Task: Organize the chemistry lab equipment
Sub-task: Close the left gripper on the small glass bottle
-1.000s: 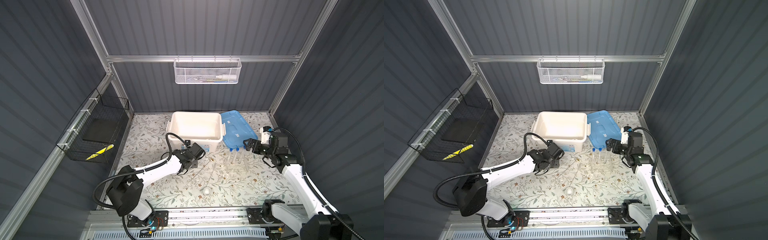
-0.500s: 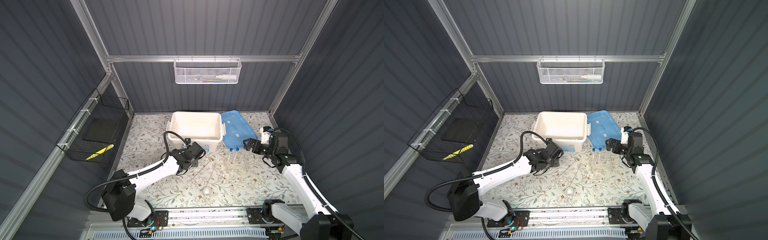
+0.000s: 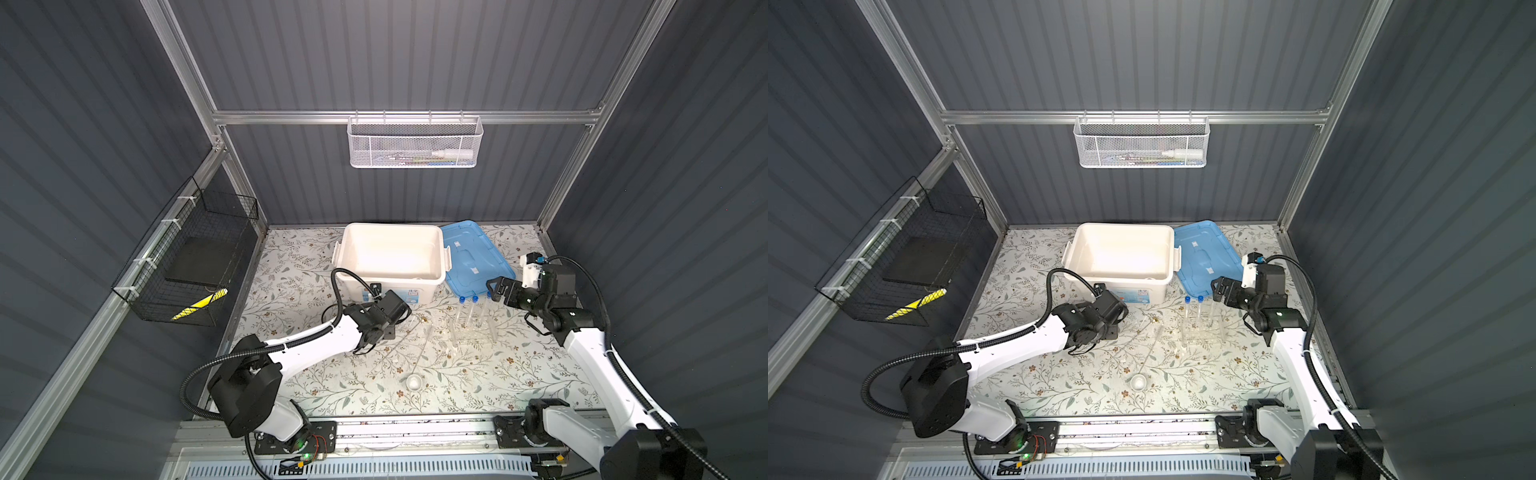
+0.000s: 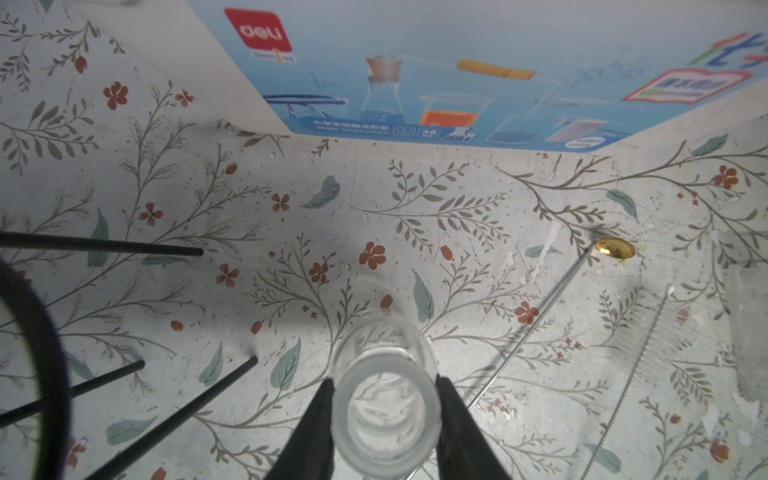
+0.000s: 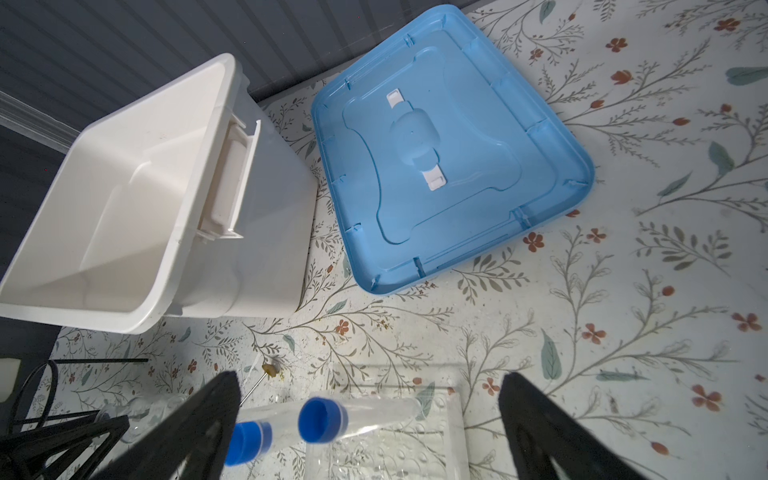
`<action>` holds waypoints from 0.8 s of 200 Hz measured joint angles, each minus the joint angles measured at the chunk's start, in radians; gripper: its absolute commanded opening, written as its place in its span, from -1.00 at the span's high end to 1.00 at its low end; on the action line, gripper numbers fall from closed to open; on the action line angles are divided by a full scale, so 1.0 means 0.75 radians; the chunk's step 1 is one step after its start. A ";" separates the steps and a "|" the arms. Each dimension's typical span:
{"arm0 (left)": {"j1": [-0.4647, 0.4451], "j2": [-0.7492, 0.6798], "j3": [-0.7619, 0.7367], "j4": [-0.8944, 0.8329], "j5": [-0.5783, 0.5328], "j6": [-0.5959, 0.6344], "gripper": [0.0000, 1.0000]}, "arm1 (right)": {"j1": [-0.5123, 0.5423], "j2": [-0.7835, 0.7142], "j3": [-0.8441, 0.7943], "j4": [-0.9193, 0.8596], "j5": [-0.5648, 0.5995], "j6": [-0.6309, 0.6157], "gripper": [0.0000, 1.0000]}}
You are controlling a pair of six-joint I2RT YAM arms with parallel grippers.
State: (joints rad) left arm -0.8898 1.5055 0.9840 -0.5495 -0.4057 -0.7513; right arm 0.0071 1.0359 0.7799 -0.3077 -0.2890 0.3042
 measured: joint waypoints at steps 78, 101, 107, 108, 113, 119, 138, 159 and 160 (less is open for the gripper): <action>0.000 0.016 -0.009 0.017 0.024 0.001 0.22 | 0.001 0.000 -0.010 0.000 0.001 0.003 -0.98; 0.000 0.021 -0.009 0.018 0.025 0.001 0.16 | 0.000 0.000 -0.010 0.001 0.001 0.003 -0.98; 0.000 0.023 -0.009 0.018 0.024 0.003 0.12 | 0.001 0.000 -0.010 0.001 0.001 0.003 -0.98; 0.000 0.024 -0.009 0.018 0.024 0.004 0.12 | 0.000 0.000 -0.010 0.001 0.001 0.003 -0.98; 0.000 0.026 -0.009 0.018 0.025 0.006 0.09 | 0.000 0.000 -0.010 0.001 0.001 0.003 -0.98; 0.000 0.031 -0.009 0.016 0.027 0.007 0.07 | 0.000 0.000 -0.010 0.001 0.001 0.003 -0.98; 0.000 0.046 -0.009 0.016 0.034 0.011 -0.04 | 0.000 0.000 -0.010 0.001 0.001 0.003 -0.98; 0.000 0.050 -0.009 0.016 0.034 0.011 -0.07 | 0.001 0.000 -0.010 0.001 0.001 0.003 -0.98; 0.000 0.050 -0.009 0.016 0.034 0.011 -0.07 | 0.000 0.000 -0.010 0.001 0.001 0.003 -0.98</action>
State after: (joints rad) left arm -0.8898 1.5433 0.9775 -0.5373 -0.3801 -0.7429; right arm 0.0071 1.0359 0.7723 -0.3073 -0.2882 0.3065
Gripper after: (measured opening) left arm 0.530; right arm 0.989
